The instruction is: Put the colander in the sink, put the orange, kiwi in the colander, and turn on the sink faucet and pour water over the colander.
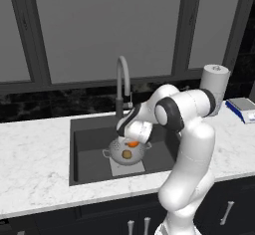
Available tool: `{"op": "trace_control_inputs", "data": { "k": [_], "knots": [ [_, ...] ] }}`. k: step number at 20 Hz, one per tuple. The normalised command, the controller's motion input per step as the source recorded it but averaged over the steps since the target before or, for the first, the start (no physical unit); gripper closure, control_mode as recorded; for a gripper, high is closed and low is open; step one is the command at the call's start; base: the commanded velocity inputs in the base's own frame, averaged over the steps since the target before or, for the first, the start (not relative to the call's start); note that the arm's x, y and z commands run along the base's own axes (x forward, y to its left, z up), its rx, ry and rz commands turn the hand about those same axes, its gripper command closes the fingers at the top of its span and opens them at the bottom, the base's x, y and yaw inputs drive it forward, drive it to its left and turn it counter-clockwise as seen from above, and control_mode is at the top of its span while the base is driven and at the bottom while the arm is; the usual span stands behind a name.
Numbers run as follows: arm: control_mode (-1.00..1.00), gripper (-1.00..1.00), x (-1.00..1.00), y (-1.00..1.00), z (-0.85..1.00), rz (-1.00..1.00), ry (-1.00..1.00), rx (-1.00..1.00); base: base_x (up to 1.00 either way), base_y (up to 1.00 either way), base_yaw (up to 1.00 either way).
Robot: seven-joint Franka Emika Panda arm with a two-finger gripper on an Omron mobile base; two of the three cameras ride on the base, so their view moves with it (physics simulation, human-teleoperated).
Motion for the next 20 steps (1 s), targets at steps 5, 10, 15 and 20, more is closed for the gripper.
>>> {"op": "trace_control_inputs", "data": {
  "k": [5,10,15,20],
  "knots": [
    [-1.0,1.0,0.0,-0.56,-0.68,0.0,-0.1,0.08,0.0,0.0,0.0],
    [-1.0,1.0,0.0,-0.18,-0.7,0.02,-0.11,0.03,0.0,0.0,0.0],
    [-1.0,1.0,0.0,-0.02,-0.86,0.01,-0.05,0.0,0.0,0.0,0.0],
    [-1.0,1.0,-0.03,-0.22,-0.7,0.0,-0.12,0.0,0.0,0.0,0.0]
  ]
}}
